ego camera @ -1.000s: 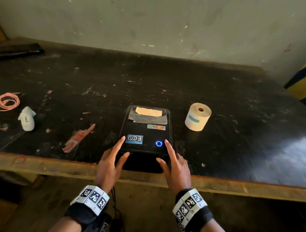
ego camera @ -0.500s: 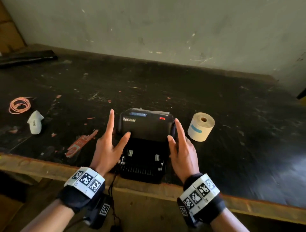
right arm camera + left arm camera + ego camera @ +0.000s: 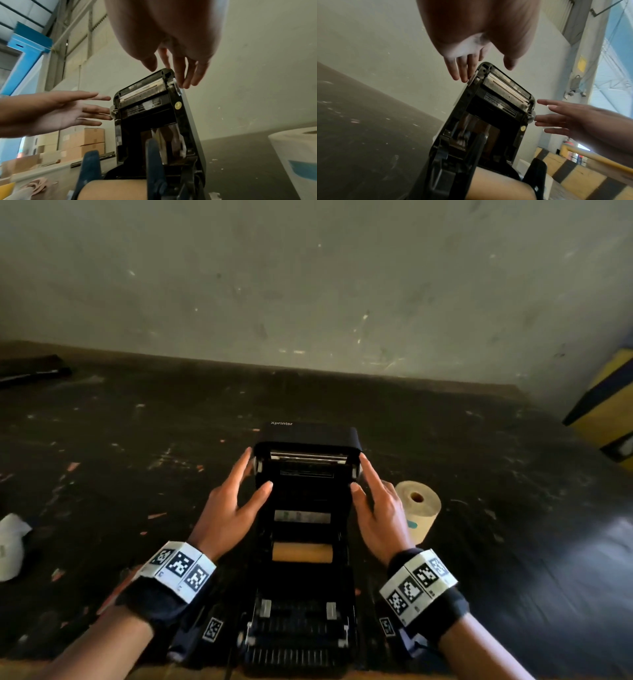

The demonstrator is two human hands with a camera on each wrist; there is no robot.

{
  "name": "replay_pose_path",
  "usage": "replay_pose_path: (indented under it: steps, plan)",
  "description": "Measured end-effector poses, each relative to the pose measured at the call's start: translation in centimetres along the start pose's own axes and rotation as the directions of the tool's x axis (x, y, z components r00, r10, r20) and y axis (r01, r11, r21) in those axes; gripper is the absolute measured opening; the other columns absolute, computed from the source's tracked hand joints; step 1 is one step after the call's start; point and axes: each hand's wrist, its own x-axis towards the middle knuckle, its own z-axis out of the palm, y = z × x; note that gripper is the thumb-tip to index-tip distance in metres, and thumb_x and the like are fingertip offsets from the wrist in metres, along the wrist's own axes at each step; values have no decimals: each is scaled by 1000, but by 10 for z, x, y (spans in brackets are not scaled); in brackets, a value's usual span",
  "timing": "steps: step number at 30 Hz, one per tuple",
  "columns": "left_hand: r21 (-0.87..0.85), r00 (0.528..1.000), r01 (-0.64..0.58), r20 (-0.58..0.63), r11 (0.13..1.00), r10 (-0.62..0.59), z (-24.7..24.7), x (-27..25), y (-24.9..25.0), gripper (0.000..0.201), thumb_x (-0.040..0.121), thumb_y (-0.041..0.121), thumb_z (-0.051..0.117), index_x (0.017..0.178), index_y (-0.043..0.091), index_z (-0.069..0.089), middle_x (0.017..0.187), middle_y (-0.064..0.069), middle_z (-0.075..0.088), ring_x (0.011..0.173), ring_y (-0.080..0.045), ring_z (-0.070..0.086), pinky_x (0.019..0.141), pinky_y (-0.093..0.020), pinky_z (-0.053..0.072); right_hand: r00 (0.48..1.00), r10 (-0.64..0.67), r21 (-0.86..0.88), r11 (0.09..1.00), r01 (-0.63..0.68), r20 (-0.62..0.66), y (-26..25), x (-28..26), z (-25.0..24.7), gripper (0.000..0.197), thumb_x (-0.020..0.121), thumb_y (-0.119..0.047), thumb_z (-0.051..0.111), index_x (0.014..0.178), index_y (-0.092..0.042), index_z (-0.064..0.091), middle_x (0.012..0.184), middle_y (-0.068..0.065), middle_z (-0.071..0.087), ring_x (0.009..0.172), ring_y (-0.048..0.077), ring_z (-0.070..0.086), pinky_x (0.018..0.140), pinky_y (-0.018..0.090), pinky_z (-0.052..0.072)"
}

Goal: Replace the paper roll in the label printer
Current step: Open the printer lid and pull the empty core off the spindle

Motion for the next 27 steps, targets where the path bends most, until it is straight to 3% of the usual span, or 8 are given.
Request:
replay_pose_path:
  steps: [5,8,13,16,20,23,25,27]
  plan:
    - [-40,993,91,83,995,-87,6,-17,-30,66,86,41,51,143,37,17,147,6,36,134,-11,33,112,-35,25,991,118,115,986,-124,62,16,-11,11,56,96,-30,44,145,-34,18,139,1,48,129,14,42,101,27,35]
    - [-13,966,167,201,986,-161,15,-40,-60,59,86,41,51,140,29,30,147,5,38,134,-4,31,112,-27,21,966,174,71,979,-191,191,33,-33,26,56,95,-32,47,145,-30,22,140,3,49,129,12,44,106,30,38]
    - [114,940,0,339,993,-39,26,-53,-85,48,92,34,44,137,21,36,147,17,26,136,13,3,116,-23,9,953,153,-47,988,-146,261,33,-63,50,54,91,-40,48,137,-12,43,139,7,50,129,15,45,103,16,30]
    - [96,934,-33,358,995,-3,28,-53,-84,44,95,26,44,137,21,36,142,26,24,135,15,-2,115,-23,8,953,147,-28,989,-145,266,27,-64,49,47,95,-28,50,137,-9,43,143,6,45,134,13,38,107,14,26]
    - [26,957,-102,276,994,91,26,-49,-69,42,91,21,51,133,22,41,144,17,35,134,16,14,113,-12,13,964,138,108,980,-166,225,18,-59,34,47,94,-17,52,139,-16,41,142,1,48,133,5,39,112,26,32]
    - [-26,977,-130,167,991,133,20,-40,-48,41,86,23,60,126,18,51,133,24,43,122,21,32,100,2,21,983,113,217,966,-143,143,9,-56,15,52,90,-9,58,138,-23,43,134,-6,55,125,-1,47,103,18,41]
    - [-85,978,-149,137,985,160,20,-33,-34,45,82,36,65,122,18,56,128,25,49,120,12,43,102,-8,31,990,107,294,947,-130,95,5,-56,1,53,88,-6,61,136,-24,47,124,-10,60,114,0,56,86,9,47]
    - [-166,976,-147,135,975,170,28,-31,-20,49,77,44,61,119,20,59,126,20,54,120,0,51,104,-22,38,994,99,341,934,-107,40,10,-58,-11,55,85,-5,65,134,-25,49,123,-17,59,112,-3,57,91,14,47]
